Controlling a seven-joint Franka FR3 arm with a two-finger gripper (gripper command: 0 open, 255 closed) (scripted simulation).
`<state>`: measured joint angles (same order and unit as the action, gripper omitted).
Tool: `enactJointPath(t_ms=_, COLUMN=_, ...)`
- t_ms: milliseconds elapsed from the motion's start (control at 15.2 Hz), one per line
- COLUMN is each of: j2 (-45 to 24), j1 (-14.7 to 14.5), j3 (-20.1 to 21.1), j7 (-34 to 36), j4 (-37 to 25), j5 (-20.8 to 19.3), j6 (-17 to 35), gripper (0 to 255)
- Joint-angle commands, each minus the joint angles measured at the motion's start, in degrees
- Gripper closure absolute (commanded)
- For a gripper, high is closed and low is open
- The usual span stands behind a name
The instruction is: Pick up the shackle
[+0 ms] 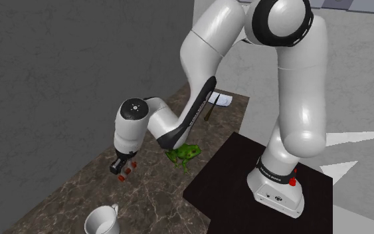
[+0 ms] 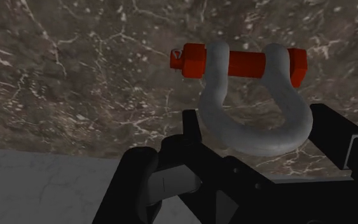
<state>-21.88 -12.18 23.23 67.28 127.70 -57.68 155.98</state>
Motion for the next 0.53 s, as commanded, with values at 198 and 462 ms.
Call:
enactJointPath(t_ms=198, j2=3.60, j1=2.19, j3=2.75, j7=-5.08, j4=0.98, j5=5.68, j6=-1.55, gripper=255)
enactJointPath(t_ms=462, j2=5.10, j1=3.01, j3=3.85, j7=-7.11, j4=1.32, j5=8.06, j6=-2.22, gripper=255)
